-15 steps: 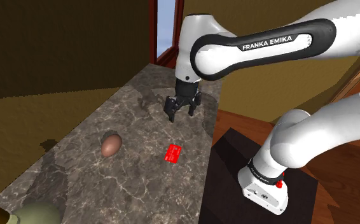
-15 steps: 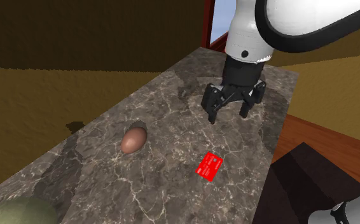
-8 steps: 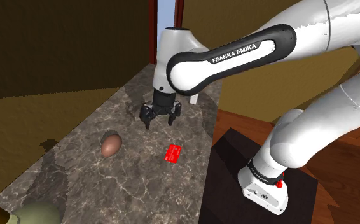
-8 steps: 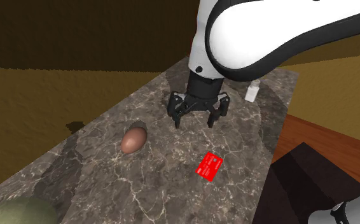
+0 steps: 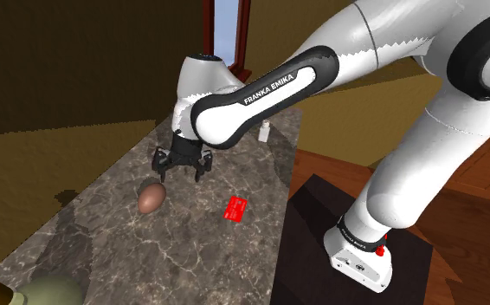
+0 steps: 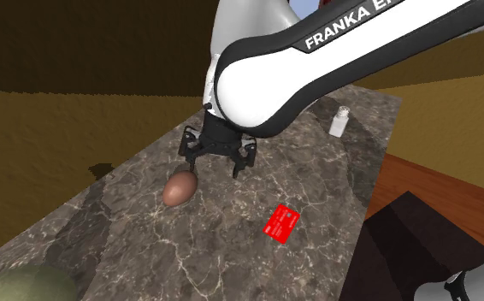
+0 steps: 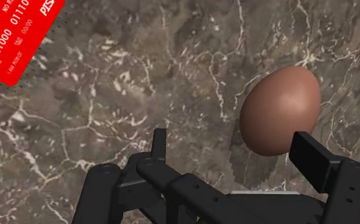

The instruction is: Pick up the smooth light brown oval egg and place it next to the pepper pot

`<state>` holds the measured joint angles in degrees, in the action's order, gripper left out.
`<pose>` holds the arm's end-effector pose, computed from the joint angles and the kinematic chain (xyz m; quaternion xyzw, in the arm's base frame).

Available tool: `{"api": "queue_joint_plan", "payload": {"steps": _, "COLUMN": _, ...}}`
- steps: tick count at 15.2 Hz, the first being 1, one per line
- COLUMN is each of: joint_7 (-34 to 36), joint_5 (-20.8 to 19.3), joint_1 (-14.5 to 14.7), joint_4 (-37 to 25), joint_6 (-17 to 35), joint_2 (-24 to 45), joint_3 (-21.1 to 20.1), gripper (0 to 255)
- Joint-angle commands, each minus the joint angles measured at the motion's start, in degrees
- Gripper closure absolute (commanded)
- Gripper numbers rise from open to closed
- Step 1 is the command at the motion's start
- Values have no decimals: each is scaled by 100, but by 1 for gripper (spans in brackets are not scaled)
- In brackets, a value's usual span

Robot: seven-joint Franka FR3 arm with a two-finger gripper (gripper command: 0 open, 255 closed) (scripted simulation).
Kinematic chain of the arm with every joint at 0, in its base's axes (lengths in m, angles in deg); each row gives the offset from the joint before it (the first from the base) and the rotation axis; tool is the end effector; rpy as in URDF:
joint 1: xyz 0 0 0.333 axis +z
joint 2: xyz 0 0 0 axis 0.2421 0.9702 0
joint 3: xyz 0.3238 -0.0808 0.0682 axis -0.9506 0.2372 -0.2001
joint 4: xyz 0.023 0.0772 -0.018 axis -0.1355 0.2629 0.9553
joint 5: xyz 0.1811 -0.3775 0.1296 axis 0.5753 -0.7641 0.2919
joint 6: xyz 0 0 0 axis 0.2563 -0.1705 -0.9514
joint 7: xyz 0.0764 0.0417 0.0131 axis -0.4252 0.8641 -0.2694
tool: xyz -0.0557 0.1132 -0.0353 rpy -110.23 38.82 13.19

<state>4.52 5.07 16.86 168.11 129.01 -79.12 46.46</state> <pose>0.4759 0.3209 0.3516 -0.9585 0.2584 -0.0055 0.1201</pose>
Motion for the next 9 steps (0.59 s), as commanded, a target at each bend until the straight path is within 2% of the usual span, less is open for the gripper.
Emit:
{"api": "queue_joint_plan", "payload": {"steps": 1, "joint_7": 530, "joint_5": -322, "joint_1": 38, "joint_4": -306, "joint_6": 273, "joint_2": 451, "joint_3": -50, "gripper": 0}}
{"api": "queue_joint_plan", "payload": {"steps": 4, "joint_7": 1288, "joint_5": -864, "joint_1": 216, "joint_4": -837, "joint_6": 567, "joint_2": 1117, "joint_3": 33, "gripper": 0}}
{"api": "queue_joint_plan", "payload": {"steps": 9, "joint_7": 1504, "joint_5": -1120, "joint_1": 363, "joint_4": -924, "joint_6": 836, "joint_2": 1473, "joint_3": 135, "gripper": 0}}
